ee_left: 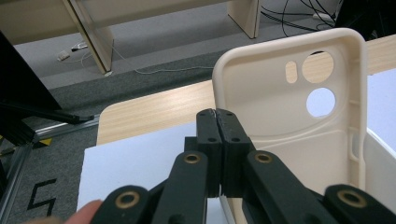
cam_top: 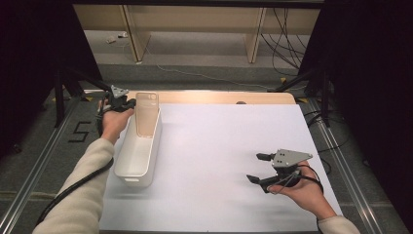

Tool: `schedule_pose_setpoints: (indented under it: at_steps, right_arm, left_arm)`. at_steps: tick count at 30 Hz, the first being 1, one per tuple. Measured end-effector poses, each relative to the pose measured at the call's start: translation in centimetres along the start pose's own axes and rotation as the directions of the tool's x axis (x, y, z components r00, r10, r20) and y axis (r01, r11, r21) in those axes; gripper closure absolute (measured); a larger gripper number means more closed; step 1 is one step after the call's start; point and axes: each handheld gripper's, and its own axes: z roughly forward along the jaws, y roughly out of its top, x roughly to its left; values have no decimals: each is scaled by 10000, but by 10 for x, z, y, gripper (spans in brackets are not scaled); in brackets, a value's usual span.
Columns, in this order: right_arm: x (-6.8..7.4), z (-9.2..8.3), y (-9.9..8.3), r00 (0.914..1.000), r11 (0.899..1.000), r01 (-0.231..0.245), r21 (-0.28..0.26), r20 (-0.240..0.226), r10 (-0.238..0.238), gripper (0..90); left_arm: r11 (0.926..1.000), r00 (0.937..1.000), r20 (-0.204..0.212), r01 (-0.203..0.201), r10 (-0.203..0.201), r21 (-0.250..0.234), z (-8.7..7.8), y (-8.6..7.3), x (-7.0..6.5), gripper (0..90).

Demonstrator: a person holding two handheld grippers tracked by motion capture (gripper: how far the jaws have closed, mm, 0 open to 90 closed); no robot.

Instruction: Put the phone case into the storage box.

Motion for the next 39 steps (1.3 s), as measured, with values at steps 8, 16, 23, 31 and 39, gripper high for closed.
schedule_pose_setpoints:
  at_steps: [8, 16, 23, 31, 39]
  right_arm:
    - [0, 0, 0, 10000, 10000, 28, -20, 27, -28, 220]
    - [-1, 0, 0, 10000, 10000, 32, -24, 31, -32, 220]
    - [0, 0, 0, 10000, 10000, -10, 10, 3, 10, 220]
    - [0, 0, 0, 10000, 10000, -6, -8, 13, 6, 220]
    - [0, 0, 0, 10000, 10000, -20, -7, 11, 20, 220]
  left_arm:
    - [9999, 9999, 57, -100, 100, -16, -1, 1, -1, 873]
    - [9999, 9999, 115, -89, 90, -62, -4, 1, -1, 841]
    - [9999, 9996, 268, -29, 34, -165, -10, 5, -3, 733]
    - [9987, 9973, 571, 470, -456, -221, -17, 8, -6, 546]
    - [9971, 9968, 572, 584, -556, -480, -25, 10, -11, 317]
